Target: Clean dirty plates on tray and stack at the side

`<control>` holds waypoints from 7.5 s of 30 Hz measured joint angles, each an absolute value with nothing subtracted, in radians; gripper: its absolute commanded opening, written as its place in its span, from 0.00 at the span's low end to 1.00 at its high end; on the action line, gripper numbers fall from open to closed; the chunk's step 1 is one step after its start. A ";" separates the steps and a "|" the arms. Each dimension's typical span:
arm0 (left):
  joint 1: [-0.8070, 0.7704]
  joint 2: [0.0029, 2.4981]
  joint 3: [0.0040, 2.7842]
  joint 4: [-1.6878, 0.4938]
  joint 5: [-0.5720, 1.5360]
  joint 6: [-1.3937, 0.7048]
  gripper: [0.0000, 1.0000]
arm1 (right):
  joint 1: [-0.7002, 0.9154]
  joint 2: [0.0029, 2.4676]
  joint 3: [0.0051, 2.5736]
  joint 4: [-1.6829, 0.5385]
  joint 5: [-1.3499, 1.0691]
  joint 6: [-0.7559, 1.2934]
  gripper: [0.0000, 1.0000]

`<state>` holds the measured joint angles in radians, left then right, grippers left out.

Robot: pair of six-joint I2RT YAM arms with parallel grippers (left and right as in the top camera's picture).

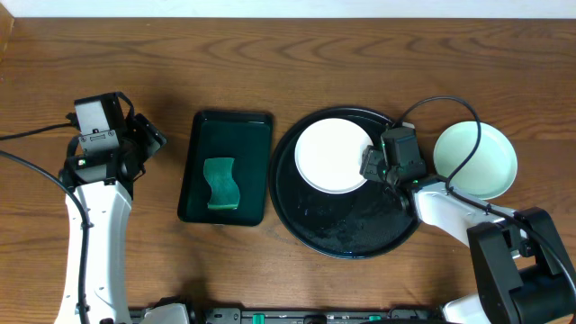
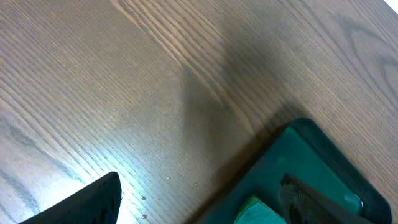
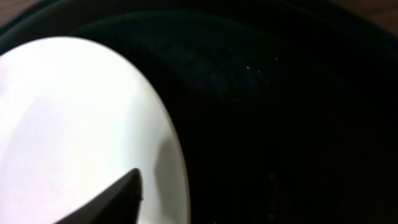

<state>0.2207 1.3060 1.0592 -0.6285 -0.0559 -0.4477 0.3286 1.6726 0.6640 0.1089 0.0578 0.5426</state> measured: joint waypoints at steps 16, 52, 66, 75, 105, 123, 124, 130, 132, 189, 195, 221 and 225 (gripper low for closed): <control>0.221 1.306 1.059 -0.628 -0.056 -0.448 0.81 | 0.384 1.673 0.653 0.123 0.079 0.545 0.30; 0.221 1.306 1.059 -0.628 -0.056 -0.448 0.81 | 0.410 1.672 0.652 0.101 0.175 0.559 0.03; 0.221 1.306 1.059 -0.628 -0.056 -0.448 0.81 | 0.410 1.669 0.653 0.094 0.173 0.561 0.10; 0.221 1.306 1.059 -0.628 -0.056 -0.448 0.81 | 0.412 1.701 0.660 0.126 0.178 0.555 0.01; 0.221 1.306 1.059 -0.628 -0.056 -0.448 0.81 | 0.400 1.227 0.645 -0.089 0.130 0.586 0.01; 0.221 1.306 1.059 -0.628 -0.056 -0.448 0.81 | 0.400 1.054 0.658 -0.361 0.329 0.592 0.02; 0.221 1.306 1.059 -0.628 -0.056 -0.448 0.81 | 0.400 1.054 0.667 -0.389 0.342 0.593 0.01; 0.221 1.306 1.059 -0.629 -0.056 -0.448 0.81 | 0.400 1.054 0.776 -0.592 0.435 0.590 0.01; 0.221 1.306 1.059 -0.628 -0.056 -0.448 0.81 | 0.400 1.054 0.814 -0.662 0.467 0.589 0.02; 0.221 1.306 1.059 -0.628 -0.056 -0.448 0.81 | 1.031 1.684 1.185 -0.026 1.390 -0.858 0.01; 0.221 1.306 1.059 -0.628 -0.056 -0.448 0.81 | 1.030 1.684 1.185 -0.015 1.408 -0.847 0.01; 0.221 1.306 1.059 -0.628 -0.056 -0.448 0.81 | 0.780 1.684 1.188 -0.539 1.277 0.290 0.01; 0.221 1.306 1.059 -0.628 -0.056 -0.448 0.81 | 0.688 1.684 1.189 -0.667 1.108 0.495 0.01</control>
